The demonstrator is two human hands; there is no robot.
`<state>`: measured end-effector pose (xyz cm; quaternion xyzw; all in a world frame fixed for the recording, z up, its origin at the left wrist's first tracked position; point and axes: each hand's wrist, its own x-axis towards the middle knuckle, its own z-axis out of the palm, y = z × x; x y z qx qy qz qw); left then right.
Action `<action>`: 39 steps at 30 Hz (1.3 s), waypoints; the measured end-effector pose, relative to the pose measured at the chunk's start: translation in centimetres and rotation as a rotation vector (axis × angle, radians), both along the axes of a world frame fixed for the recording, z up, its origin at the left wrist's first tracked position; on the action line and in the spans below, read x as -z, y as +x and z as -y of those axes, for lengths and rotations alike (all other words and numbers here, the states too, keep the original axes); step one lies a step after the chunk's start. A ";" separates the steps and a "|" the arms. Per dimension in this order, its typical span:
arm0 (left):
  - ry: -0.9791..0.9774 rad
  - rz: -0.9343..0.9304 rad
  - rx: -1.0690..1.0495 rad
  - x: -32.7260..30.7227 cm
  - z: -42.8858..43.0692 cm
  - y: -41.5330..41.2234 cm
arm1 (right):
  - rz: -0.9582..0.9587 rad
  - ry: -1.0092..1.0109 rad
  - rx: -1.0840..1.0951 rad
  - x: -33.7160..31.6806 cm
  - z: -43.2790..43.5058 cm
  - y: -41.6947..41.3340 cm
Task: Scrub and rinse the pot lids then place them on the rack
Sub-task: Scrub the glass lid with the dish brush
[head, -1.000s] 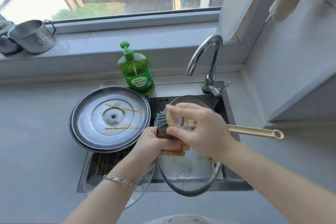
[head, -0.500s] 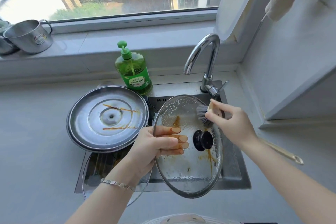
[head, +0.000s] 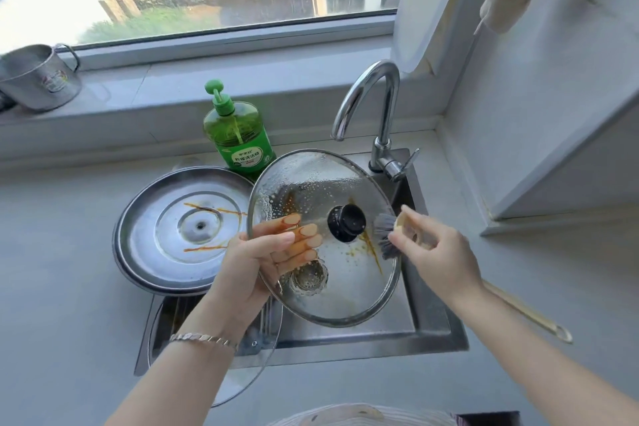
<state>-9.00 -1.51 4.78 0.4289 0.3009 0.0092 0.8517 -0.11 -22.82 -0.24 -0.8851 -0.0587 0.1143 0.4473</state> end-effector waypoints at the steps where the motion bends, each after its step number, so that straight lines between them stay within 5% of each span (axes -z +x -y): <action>1: 0.004 -0.002 -0.010 0.0 -0.1 0.1 | 0.061 0.020 -0.089 -0.3 -0.5 -1.0; 3: 0.004 -0.020 -0.045 0.1 -0.3 0.1 | 0.122 0.073 -0.174 -0.5 -1.0 -2.0; 7: -0.006 -0.025 -0.086 0.4 -0.3 -0.1 | -0.049 0.015 0.092 1.1 -0.6 -0.1; 11: 0.048 -0.018 -0.093 0.3 -1.0 0.1 | 0.189 0.008 -0.135 1.7 -1.0 -2.8; 14: 0.168 0.009 -0.050 -0.3 -1.5 0.2 | -0.146 -0.113 -0.057 3.0 0.2 -0.9; 18: 0.462 0.073 0.078 -0.4 -0.8 0.4 | -0.611 0.417 0.370 1.5 0.1 2.0; 22: 0.969 0.075 0.268 1.3 -1.0 -0.7 | -0.747 0.654 0.308 -2.3 -1.6 3.7; 27: 1.699 0.336 0.732 3.6 -0.2 -2.3 | -0.851 0.375 0.032 -3.7 -3.9 3.7; 30: 1.982 0.273 1.003 4.9 0.5 -2.3 | -0.875 0.159 0.033 -1.4 -4.3 2.5; 33: 2.093 0.274 1.065 6.6 0.7 -2.2 | -0.870 0.180 0.132 0.9 -3.9 1.7; 36: 2.127 0.354 0.894 7.3 0.0 -2.3 | -0.878 0.325 0.219 2.1 -3.1 1.7; 39: 1.957 0.111 0.748 5.7 -1.0 -2.4 | -0.817 0.383 0.234 2.4 -1.2 1.9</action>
